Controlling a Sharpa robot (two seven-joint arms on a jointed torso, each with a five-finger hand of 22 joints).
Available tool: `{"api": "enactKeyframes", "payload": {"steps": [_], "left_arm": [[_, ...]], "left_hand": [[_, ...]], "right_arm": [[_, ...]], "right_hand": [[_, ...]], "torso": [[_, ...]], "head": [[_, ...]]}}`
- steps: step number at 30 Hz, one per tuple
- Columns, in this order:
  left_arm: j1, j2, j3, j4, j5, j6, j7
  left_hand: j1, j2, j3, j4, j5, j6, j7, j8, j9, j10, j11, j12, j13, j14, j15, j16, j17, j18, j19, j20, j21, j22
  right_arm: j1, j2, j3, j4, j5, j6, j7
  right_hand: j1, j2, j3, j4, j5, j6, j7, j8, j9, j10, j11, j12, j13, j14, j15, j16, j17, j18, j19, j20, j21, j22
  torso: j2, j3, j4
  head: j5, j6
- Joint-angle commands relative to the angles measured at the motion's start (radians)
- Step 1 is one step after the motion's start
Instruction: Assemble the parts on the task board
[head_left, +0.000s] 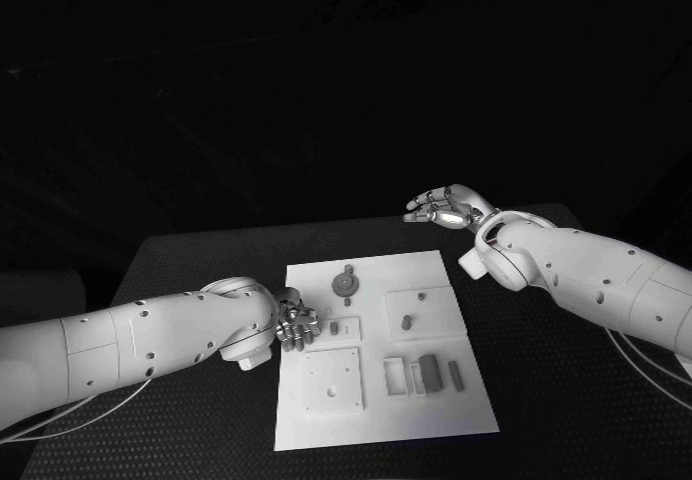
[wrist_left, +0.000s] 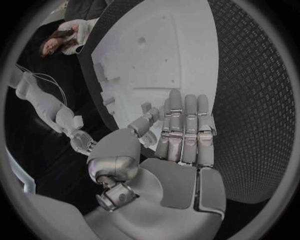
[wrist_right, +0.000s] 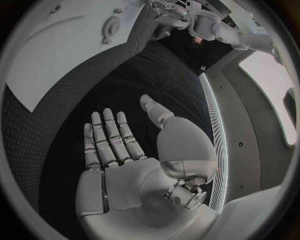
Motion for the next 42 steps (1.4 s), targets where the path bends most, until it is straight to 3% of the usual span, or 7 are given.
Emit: {"api": "enactKeyframes", "payload": {"steps": [1,9,30,42], "left_arm": [[-0.001,-0.001,0.0,-0.003,-0.007,-0.007,0.01],[-0.001,-0.005,0.0,-0.005,0.0,-0.016,0.014],[-0.001,-0.005,0.0,-0.012,0.031,0.036,0.009],[-0.001,-0.007,0.0,-0.012,0.055,0.031,0.014]], "left_hand": [[0.0,0.012,0.008,0.002,0.003,0.006,-0.001,0.006,0.001,0.004,-0.006,0.004,0.002,-0.006,-0.003,0.006,-0.002,-0.003,0.0,-0.005,0.005,0.002],[0.0,0.015,0.011,0.002,0.003,0.01,-0.002,0.008,0.003,0.007,-0.007,0.007,0.004,-0.005,-0.005,0.012,-0.003,-0.002,0.002,-0.006,0.007,0.008],[0.0,0.017,0.019,0.0,0.005,0.018,-0.007,0.011,0.005,0.012,-0.011,0.012,0.009,-0.002,-0.008,0.023,-0.008,-0.002,0.005,-0.009,0.009,0.018],[-0.001,0.02,0.027,-0.002,0.008,0.023,-0.009,0.012,0.005,0.016,-0.013,0.015,0.012,-0.001,-0.01,0.031,-0.012,-0.002,0.006,-0.011,0.011,0.025]], "right_arm": [[0.0,0.0,0.001,0.001,-0.005,0.014,0.008],[-0.001,0.002,0.001,0.0,-0.005,0.014,0.008],[-0.001,0.002,0.001,0.0,-0.005,0.014,0.008],[-0.001,0.002,0.001,0.0,-0.005,0.014,0.008]], "right_hand": [[0.001,-0.011,-0.003,0.001,-0.005,-0.008,0.047,0.004,-0.002,-0.002,0.001,-0.003,-0.001,-0.007,0.001,-0.006,0.001,-0.016,-0.004,0.0,-0.005,0.001],[0.001,-0.011,-0.002,0.001,-0.005,-0.008,0.046,0.004,-0.002,-0.002,0.001,-0.003,-0.001,-0.008,0.001,-0.007,0.001,-0.016,-0.005,0.0,-0.005,0.002],[0.001,-0.011,-0.002,0.001,-0.005,-0.008,0.046,0.005,-0.003,-0.001,0.001,-0.003,-0.001,-0.008,0.001,-0.007,0.002,-0.016,-0.005,0.0,-0.006,0.003],[0.001,-0.011,-0.002,0.001,-0.005,-0.008,0.046,0.005,-0.004,-0.001,0.001,-0.003,-0.001,-0.008,0.001,-0.007,0.002,-0.016,-0.005,0.0,-0.006,0.004]], "torso": [[0.0,-0.0005,0.0006],[0.001,-0.0018,0.0006],[0.0,0.0008,-0.0003],[0.0,-0.0004,0.0005]], "head": [[0.001,0.001],[0.001,0.001],[0.003,-0.004],[0.002,-0.004]]}}
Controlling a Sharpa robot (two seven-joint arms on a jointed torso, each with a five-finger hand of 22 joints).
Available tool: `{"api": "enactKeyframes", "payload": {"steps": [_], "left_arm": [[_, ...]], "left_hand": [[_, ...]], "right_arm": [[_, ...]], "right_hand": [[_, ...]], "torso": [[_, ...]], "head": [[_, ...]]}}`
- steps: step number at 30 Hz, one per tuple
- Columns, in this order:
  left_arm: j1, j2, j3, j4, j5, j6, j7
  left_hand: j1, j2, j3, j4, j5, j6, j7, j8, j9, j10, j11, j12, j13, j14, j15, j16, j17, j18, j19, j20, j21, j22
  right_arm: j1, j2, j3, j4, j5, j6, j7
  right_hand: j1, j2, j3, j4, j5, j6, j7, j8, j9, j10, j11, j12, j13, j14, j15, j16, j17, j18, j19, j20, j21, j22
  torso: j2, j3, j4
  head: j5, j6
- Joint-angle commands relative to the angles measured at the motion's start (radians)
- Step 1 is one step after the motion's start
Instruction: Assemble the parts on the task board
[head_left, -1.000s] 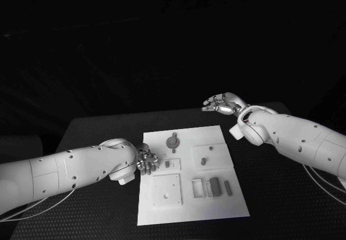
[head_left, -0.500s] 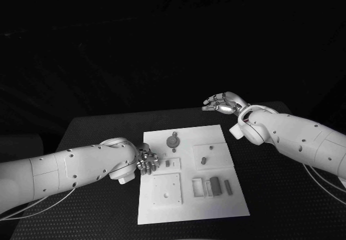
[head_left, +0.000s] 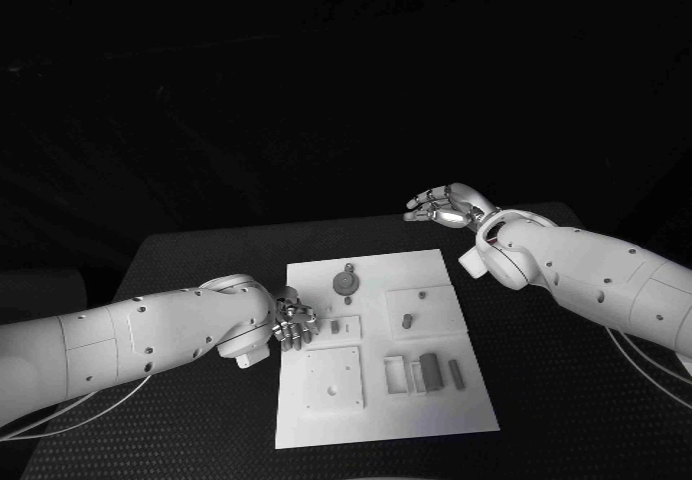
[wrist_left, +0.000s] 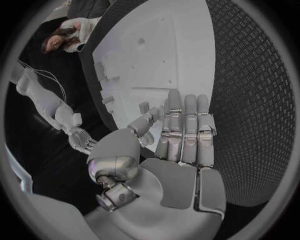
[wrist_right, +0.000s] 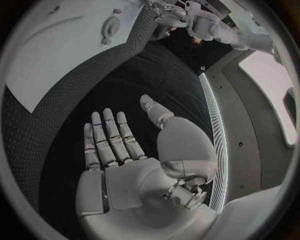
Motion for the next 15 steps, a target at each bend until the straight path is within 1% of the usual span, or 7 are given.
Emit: {"api": "enactKeyframes", "payload": {"steps": [1,7,15], "left_arm": [[-0.001,-0.001,0.0,0.0,0.022,0.014,0.006],[-0.001,-0.001,0.0,-0.002,0.038,0.024,0.01],[-0.001,-0.004,0.0,-0.005,0.057,0.03,0.02]], "left_hand": [[0.001,0.014,0.007,-0.001,0.004,0.012,-0.005,0.003,0.001,0.003,-0.007,0.006,0.001,0.002,-0.006,0.006,-0.001,-0.002,0.002,-0.007,0.007,0.002],[0.0,0.014,0.009,-0.001,0.005,0.012,-0.005,0.003,0.001,0.003,-0.007,0.007,0.002,0.002,-0.007,0.008,-0.003,-0.002,0.002,-0.008,0.007,0.004],[-0.001,0.015,0.012,-0.001,0.005,0.014,-0.005,0.003,0.0,0.004,-0.008,0.008,0.003,0.002,-0.007,0.011,-0.005,-0.003,0.003,-0.009,0.008,0.008]], "right_arm": [[0.0,0.0,0.001,0.001,-0.005,0.013,0.008],[-0.001,0.0,0.001,0.001,-0.005,0.014,0.008],[-0.001,0.0,0.001,0.0,-0.005,0.015,0.009]], "right_hand": [[0.001,-0.011,-0.002,0.001,-0.005,-0.008,0.046,0.006,-0.001,-0.002,0.001,-0.003,-0.002,-0.008,0.001,-0.003,0.002,-0.016,-0.005,0.0,-0.006,0.001],[0.002,-0.011,-0.002,0.001,-0.005,-0.008,0.046,0.006,-0.001,-0.002,0.001,-0.003,-0.002,-0.008,0.001,-0.004,0.002,-0.016,-0.005,0.0,-0.007,0.002],[0.002,-0.011,-0.002,0.001,-0.005,-0.008,0.046,0.006,-0.002,-0.002,0.001,-0.003,-0.002,-0.008,0.001,-0.004,0.002,-0.016,-0.005,0.0,-0.007,0.003]], "torso": [[0.001,-0.0009,0.0007],[0.001,-0.0016,0.0016],[0.001,-0.0014,0.0007]], "head": [[-0.001,0.0],[-0.001,0.0],[-0.001,0.001]]}}
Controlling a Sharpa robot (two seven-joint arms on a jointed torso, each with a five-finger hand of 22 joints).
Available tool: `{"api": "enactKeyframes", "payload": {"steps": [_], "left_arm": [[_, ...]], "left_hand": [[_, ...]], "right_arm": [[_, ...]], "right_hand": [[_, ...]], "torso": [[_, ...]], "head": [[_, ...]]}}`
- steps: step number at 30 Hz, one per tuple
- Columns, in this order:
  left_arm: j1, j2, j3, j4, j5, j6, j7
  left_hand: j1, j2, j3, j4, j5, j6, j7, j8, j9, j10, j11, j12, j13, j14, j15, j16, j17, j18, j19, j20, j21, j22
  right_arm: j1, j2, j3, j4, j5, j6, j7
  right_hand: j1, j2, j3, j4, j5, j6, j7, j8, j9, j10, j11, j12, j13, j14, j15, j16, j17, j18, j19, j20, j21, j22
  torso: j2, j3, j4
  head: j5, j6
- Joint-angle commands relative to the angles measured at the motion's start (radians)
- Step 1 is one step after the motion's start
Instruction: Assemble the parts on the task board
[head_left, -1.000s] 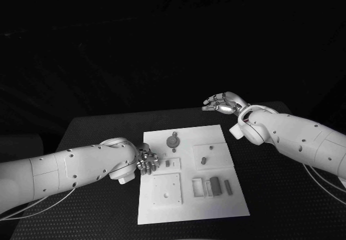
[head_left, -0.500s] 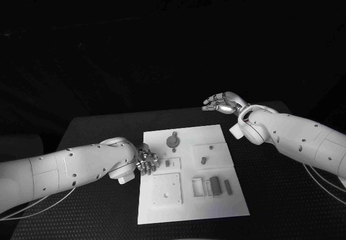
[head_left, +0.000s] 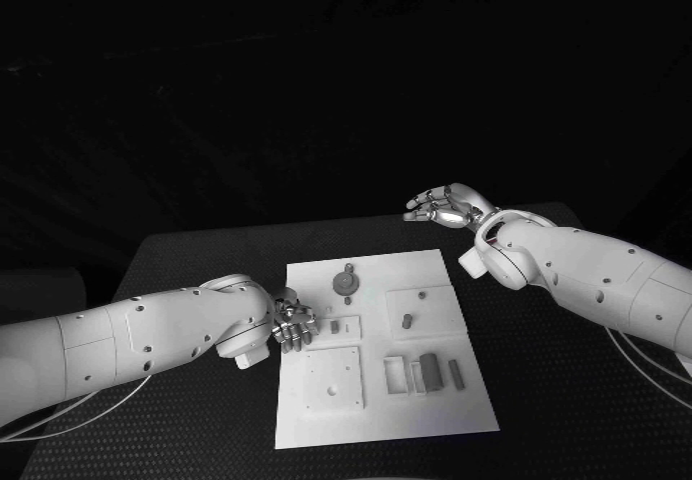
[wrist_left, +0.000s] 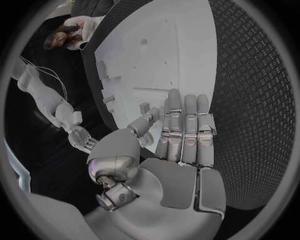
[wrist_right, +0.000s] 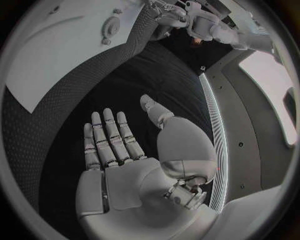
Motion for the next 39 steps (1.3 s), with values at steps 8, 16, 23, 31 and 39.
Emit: {"api": "enactKeyframes", "payload": {"steps": [8,16,23,31,39], "left_arm": [[-0.001,-0.005,0.0,-0.006,0.026,0.028,0.018],[-0.001,0.004,0.0,-0.023,0.025,0.048,0.008],[0.0,0.012,0.0,-0.032,0.019,0.051,0.004],[0.0,0.025,0.0,-0.035,0.001,0.062,-0.001],[0.0,0.033,0.0,-0.032,-0.038,0.08,-0.005]], "left_hand": [[0.003,0.01,0.008,-0.002,0.006,0.012,-0.003,0.003,0.0,-0.003,-0.008,0.005,0.002,0.002,-0.007,0.007,-0.003,-0.003,-0.002,-0.005,0.004,0.003],[0.002,0.01,0.01,-0.002,0.006,0.012,-0.004,0.003,0.0,-0.003,-0.008,0.005,0.003,0.001,-0.008,0.009,-0.004,-0.003,-0.002,-0.006,0.005,0.006],[0.002,0.01,0.011,-0.002,0.006,0.012,-0.003,0.002,0.0,-0.003,-0.008,0.005,0.003,0.001,-0.008,0.01,-0.005,-0.004,-0.002,-0.006,0.005,0.007],[0.001,0.01,0.012,-0.002,0.006,0.013,-0.004,0.002,0.0,-0.003,-0.008,0.006,0.004,0.001,-0.008,0.012,-0.007,-0.004,-0.001,-0.006,0.006,0.01],[-0.001,0.01,0.013,-0.002,0.006,0.015,-0.004,0.003,0.0,-0.001,-0.009,0.008,0.005,0.002,-0.009,0.017,-0.009,-0.004,0.0,-0.007,0.007,0.014]], "right_arm": [[-0.002,0.0,0.0,0.0,-0.005,0.014,0.009],[-0.002,0.0,0.0,0.0,-0.005,0.015,0.009],[-0.002,0.001,0.0,-0.001,-0.005,0.015,0.009],[-0.003,0.001,0.0,-0.001,-0.005,0.015,0.009],[-0.003,0.001,0.0,-0.001,-0.005,0.015,0.009]], "right_hand": [[0.002,-0.011,-0.002,0.002,-0.005,-0.008,0.046,0.006,-0.001,-0.001,0.001,-0.003,-0.001,-0.008,0.002,-0.004,0.002,-0.016,-0.005,0.0,-0.007,0.002],[0.002,-0.011,-0.002,0.002,-0.005,-0.008,0.046,0.007,-0.002,-0.001,0.001,-0.003,-0.001,-0.008,0.002,-0.004,0.002,-0.016,-0.005,0.0,-0.008,0.003],[0.002,-0.011,-0.002,0.002,-0.005,-0.008,0.046,0.007,-0.002,-0.001,0.001,-0.003,-0.001,-0.008,0.002,-0.004,0.002,-0.016,-0.005,0.0,-0.008,0.003],[0.002,-0.011,-0.002,0.002,-0.005,-0.009,0.046,0.007,-0.003,-0.001,0.001,-0.003,-0.001,-0.008,0.002,-0.004,0.002,-0.016,-0.005,0.0,-0.008,0.004],[0.002,-0.011,-0.002,0.002,-0.005,-0.009,0.046,0.008,-0.003,-0.002,0.001,-0.003,-0.001,-0.008,0.002,-0.004,0.003,-0.016,-0.005,0.0,-0.009,0.005]], "torso": [[0.001,0.0001,-0.0007],[0.0,0.0008,-0.0005],[-0.001,0.001,-0.0002],[0.0,0.0014,-0.0009],[0.0,0.0014,-0.0009]], "head": [[-0.003,0.0],[-0.003,0.0],[-0.003,-0.001],[-0.001,-0.003],[-0.001,-0.004]]}}
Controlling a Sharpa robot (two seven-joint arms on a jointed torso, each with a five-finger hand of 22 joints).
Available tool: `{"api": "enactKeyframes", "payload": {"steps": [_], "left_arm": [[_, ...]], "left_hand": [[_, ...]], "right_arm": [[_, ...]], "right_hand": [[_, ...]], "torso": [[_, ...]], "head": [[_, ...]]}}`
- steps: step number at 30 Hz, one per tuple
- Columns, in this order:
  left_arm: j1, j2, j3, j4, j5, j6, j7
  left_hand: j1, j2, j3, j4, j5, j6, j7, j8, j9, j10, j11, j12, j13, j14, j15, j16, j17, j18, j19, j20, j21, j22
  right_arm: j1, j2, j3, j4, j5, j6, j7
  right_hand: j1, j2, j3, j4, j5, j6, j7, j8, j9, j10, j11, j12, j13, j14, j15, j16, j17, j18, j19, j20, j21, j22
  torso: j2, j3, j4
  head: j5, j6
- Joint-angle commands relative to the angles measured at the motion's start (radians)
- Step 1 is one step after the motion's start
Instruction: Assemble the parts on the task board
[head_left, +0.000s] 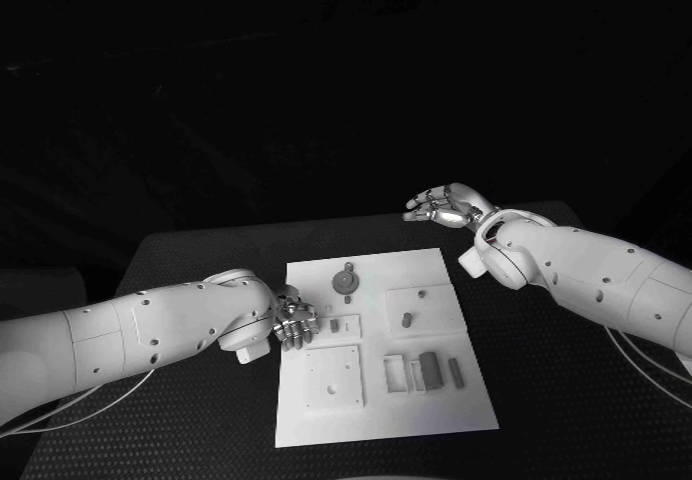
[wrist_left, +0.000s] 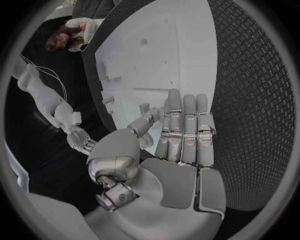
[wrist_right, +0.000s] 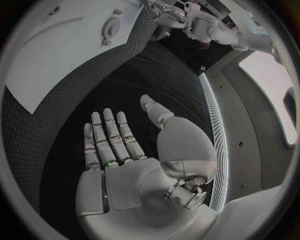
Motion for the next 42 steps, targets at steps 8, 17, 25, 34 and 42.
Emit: {"api": "enactKeyframes", "payload": {"steps": [8,17,25,34,42], "left_arm": [[-0.004,0.009,-0.002,0.006,-0.047,0.037,-0.01],[-0.004,0.01,-0.002,0.007,-0.047,0.023,-0.004],[-0.004,0.01,-0.002,0.007,-0.047,0.021,-0.003],[-0.004,0.01,-0.002,0.006,-0.046,0.018,-0.003],[-0.004,0.007,-0.002,0.006,-0.046,0.006,-0.003]], "left_hand": [[-0.003,0.008,0.005,0.001,0.006,0.012,-0.007,0.002,0.001,0.003,-0.008,0.004,0.003,0.002,-0.01,0.009,-0.003,-0.004,0.001,-0.008,0.008,0.005],[-0.04,-0.063,-0.034,0.012,0.003,0.016,-0.008,0.0,0.0,0.002,-0.008,0.007,0.005,0.0,-0.01,0.023,-0.021,-0.005,0.007,-0.009,0.006,0.017],[-0.069,-0.113,-0.089,0.024,0.002,0.016,-0.009,-0.002,0.0,0.001,-0.009,0.008,0.006,-0.004,-0.011,0.034,-0.037,-0.003,0.009,-0.01,-0.001,0.023],[-0.069,-0.115,-0.091,0.025,0.002,0.016,-0.009,-0.002,0.0,0.001,-0.009,0.007,0.006,-0.004,-0.011,0.035,-0.037,-0.003,0.009,-0.01,-0.001,0.023],[-0.071,-0.117,-0.094,0.025,0.002,0.016,-0.009,-0.002,0.0,0.001,-0.009,0.007,0.006,-0.004,-0.011,0.035,-0.038,-0.002,0.009,-0.01,-0.002,0.023]], "right_arm": [[-0.001,0.0,0.0,0.001,-0.005,0.014,0.009],[-0.001,0.0,0.0,0.001,-0.005,0.014,0.008],[-0.002,0.001,0.0,-0.001,-0.005,0.014,0.008],[-0.003,0.001,0.0,0.0,-0.005,0.014,0.008],[-0.004,-0.002,0.0,-0.001,-0.005,0.013,0.008]], "right_hand": [[0.002,-0.011,-0.002,0.002,-0.005,-0.009,0.046,0.003,-0.002,-0.002,0.001,-0.003,-0.001,-0.008,0.002,-0.005,0.001,-0.016,-0.005,0.0,-0.005,0.002],[0.002,-0.011,-0.003,0.002,-0.005,-0.009,0.046,0.003,-0.002,-0.002,0.001,-0.003,-0.001,-0.009,0.002,-0.005,0.002,-0.016,-0.005,0.0,-0.005,0.003],[0.002,-0.011,-0.003,0.002,-0.005,-0.009,0.046,0.003,-0.002,-0.002,0.001,-0.003,-0.001,-0.009,0.002,-0.005,0.002,-0.016,-0.005,0.0,-0.006,0.003],[0.002,-0.011,-0.003,0.002,-0.005,-0.009,0.046,0.003,-0.002,-0.002,0.001,-0.003,-0.001,-0.009,0.002,-0.005,0.002,-0.016,-0.005,0.0,-0.006,0.003],[0.002,-0.011,-0.003,0.002,-0.005,-0.009,0.046,0.003,-0.002,-0.002,0.001,-0.003,-0.001,-0.009,0.002,-0.005,0.002,-0.016,-0.005,0.0,-0.006,0.003]], "torso": [[0.0,-0.0003,0.0],[0.0,-0.0007,0.0003],[0.0,-0.0006,0.0004],[0.0,-0.0005,0.0],[0.0,-0.0008,0.0]], "head": [[-0.001,-0.002],[-0.001,-0.001],[-0.002,-0.001],[-0.002,-0.001],[-0.002,-0.001]]}}
